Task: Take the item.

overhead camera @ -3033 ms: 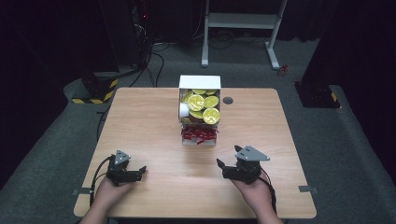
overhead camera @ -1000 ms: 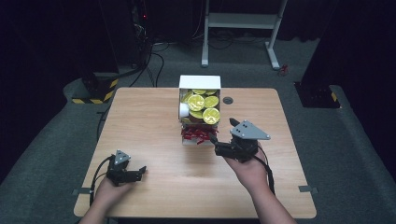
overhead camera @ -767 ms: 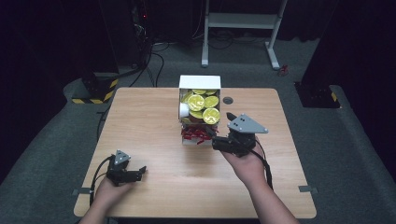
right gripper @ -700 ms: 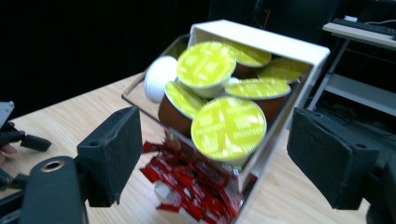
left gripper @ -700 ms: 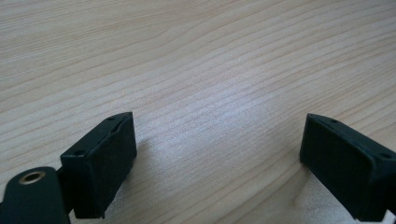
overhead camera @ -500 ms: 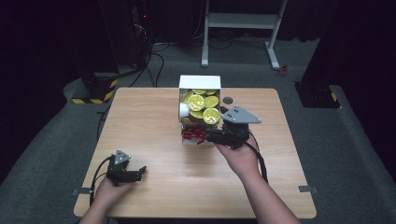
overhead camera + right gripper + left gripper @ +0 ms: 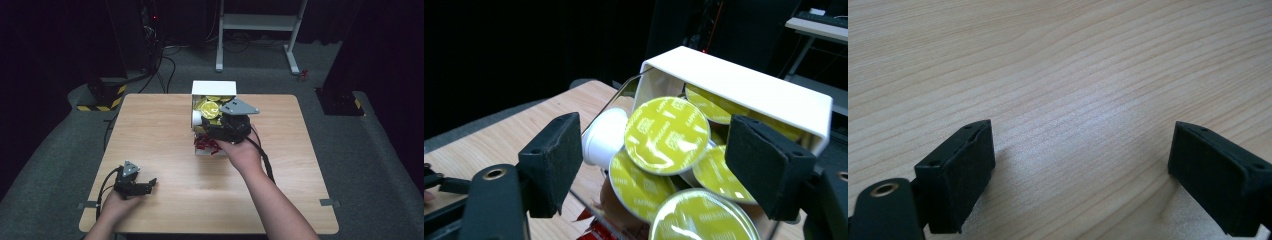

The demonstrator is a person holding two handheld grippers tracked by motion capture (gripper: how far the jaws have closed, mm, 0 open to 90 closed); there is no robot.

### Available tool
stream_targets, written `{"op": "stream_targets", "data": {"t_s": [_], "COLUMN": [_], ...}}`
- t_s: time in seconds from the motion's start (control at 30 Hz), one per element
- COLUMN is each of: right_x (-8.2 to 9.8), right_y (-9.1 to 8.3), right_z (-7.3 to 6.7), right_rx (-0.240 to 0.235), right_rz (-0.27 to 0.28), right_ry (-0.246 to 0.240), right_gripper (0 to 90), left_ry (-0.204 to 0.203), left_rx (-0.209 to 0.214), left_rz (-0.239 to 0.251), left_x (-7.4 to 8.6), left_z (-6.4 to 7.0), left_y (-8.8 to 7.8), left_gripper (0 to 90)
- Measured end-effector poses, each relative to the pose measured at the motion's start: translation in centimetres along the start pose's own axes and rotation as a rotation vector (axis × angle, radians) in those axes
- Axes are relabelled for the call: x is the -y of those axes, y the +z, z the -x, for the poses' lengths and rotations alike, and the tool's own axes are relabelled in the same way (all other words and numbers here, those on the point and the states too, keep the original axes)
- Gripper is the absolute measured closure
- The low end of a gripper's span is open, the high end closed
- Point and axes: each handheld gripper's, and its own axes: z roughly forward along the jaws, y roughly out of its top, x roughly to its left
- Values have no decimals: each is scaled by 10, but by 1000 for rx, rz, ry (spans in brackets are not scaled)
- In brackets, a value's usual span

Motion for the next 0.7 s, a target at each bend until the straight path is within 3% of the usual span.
{"op": "stream_targets", "data": {"t_s": [0.2,0.4,0.7], "right_x": [-5,-9,-12], "right_y": [11,17,30], "right_z": [-3,-2,-8], "right_rx": [32,46,81], "right_rz": [-11,-34,-72], "right_ry": [-21,-14,-46], "right_gripper": [332,339,326], "left_ry": [6,2,4], "left_rx": [2,8,11], "left_rz": [0,8,9], "left_x": [0,0,0], "left_z": [-1,0,0], "left_y": [0,0,0], "left_gripper": [118,124,126]}}
